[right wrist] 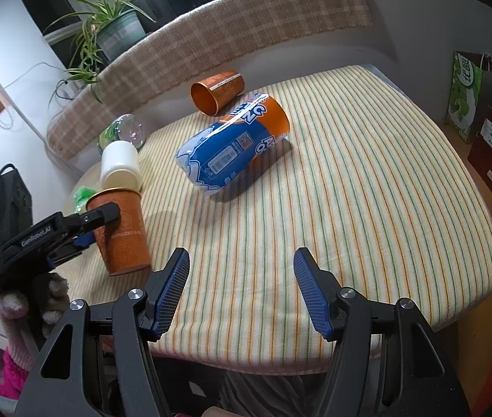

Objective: Flip cup upright

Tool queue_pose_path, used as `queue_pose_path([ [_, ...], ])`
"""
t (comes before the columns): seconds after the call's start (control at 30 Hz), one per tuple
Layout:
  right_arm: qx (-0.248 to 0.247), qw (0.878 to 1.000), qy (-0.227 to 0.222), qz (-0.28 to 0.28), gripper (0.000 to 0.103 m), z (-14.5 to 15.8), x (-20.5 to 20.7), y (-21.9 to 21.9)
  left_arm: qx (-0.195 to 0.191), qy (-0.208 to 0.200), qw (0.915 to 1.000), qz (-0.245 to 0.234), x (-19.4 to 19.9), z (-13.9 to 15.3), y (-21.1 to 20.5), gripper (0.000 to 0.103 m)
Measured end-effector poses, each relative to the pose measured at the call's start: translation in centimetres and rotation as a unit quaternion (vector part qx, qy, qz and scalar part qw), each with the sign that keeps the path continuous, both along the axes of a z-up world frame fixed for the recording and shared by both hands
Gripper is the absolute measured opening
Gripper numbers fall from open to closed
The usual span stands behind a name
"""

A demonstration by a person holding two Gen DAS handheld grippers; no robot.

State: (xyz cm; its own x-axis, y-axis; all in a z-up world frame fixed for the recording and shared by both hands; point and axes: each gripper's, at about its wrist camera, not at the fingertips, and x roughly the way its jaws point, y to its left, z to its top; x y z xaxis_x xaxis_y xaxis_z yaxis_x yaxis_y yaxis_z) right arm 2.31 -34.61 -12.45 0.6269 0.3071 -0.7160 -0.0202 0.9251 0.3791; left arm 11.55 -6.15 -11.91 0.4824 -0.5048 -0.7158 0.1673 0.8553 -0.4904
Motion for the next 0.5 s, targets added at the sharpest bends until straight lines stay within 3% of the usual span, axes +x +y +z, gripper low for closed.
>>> queue_pose_path([
  [0.2, 0.002, 1.000, 0.001, -0.006, 0.062, 0.0, 0.0, -0.1, 0.059, -0.064, 0.9962, -0.005, -0.9, 1.2, -1.2, 0.069],
  [0.5, 0.004, 1.000, 0.007, -0.009, 0.062, -0.3, 0.0, -0.2, 0.137, -0.138, 0.9806, -0.026, -2.6, 2.1, -3.9, 0.069],
])
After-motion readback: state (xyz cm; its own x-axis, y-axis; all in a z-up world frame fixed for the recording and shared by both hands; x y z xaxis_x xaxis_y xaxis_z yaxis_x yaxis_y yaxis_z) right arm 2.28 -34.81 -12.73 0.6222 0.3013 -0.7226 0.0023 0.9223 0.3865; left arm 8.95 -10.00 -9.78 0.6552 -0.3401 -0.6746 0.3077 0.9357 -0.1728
